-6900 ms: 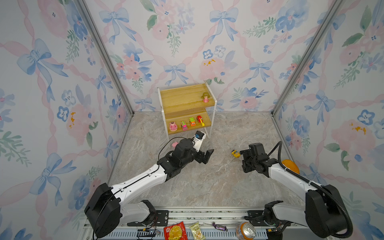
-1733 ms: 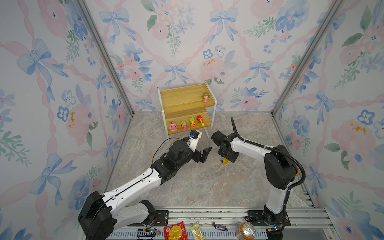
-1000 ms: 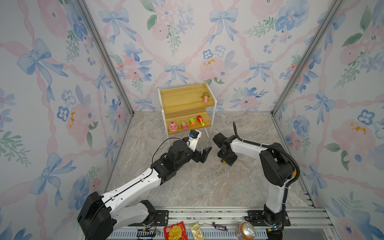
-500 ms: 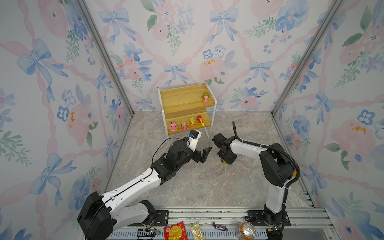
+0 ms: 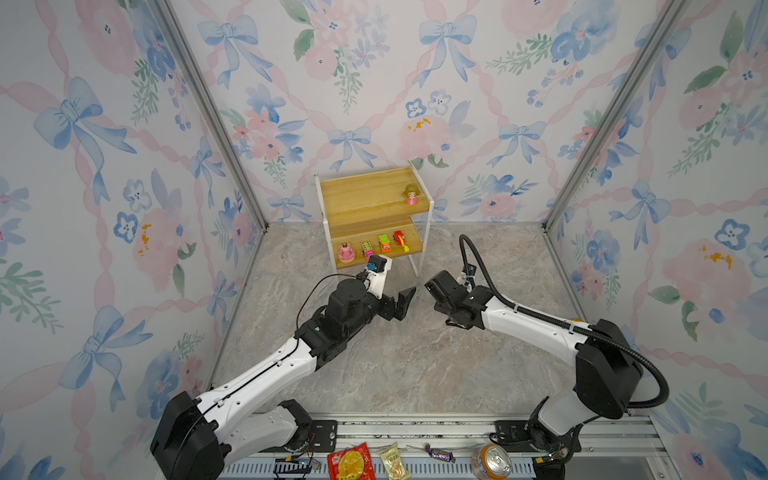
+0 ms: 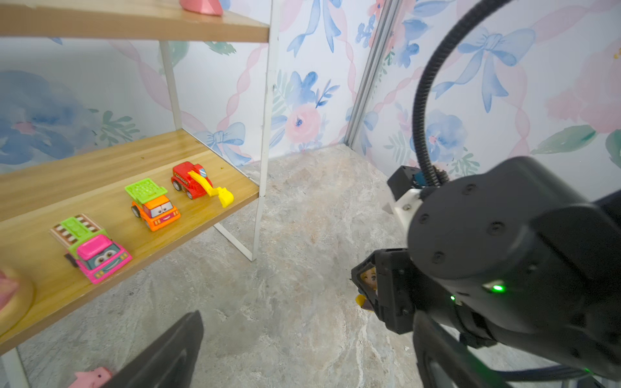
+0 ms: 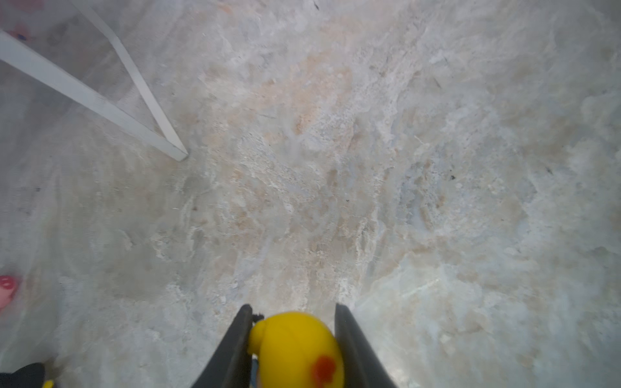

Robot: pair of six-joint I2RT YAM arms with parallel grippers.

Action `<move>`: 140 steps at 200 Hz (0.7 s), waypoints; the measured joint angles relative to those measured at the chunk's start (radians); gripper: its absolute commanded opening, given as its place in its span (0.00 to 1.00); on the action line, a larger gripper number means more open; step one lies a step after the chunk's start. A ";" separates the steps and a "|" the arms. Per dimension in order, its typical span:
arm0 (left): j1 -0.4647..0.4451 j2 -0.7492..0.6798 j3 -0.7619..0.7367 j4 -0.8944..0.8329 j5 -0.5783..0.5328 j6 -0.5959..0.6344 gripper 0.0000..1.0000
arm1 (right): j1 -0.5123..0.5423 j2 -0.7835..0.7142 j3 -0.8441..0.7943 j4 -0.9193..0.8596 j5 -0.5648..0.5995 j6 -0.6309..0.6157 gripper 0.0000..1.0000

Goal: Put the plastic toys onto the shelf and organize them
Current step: 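Carry the doll to the top shelf with the right while the left rises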

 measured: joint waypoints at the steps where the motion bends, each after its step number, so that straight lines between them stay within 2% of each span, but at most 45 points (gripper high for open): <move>1: 0.001 -0.002 0.000 0.000 0.000 -0.001 0.98 | 0.002 -0.005 -0.002 0.003 0.002 -0.008 0.25; 22: 0.061 -0.053 0.005 -0.003 0.018 -0.024 0.98 | 0.021 -0.075 -0.002 0.068 0.017 -0.132 0.25; 48: 0.206 -0.099 0.050 -0.042 0.063 -0.076 0.98 | 0.059 -0.146 0.000 0.156 0.020 -0.316 0.26; 66: 0.272 -0.121 0.096 -0.073 0.079 -0.104 0.98 | 0.072 -0.193 0.011 0.219 -0.011 -0.436 0.27; 98: 0.395 -0.142 0.153 -0.092 0.135 -0.162 0.98 | 0.073 -0.209 0.141 0.296 -0.136 -0.636 0.27; 140: 0.557 -0.122 0.179 -0.112 0.189 -0.229 0.98 | 0.072 -0.095 0.447 0.369 -0.391 -0.849 0.30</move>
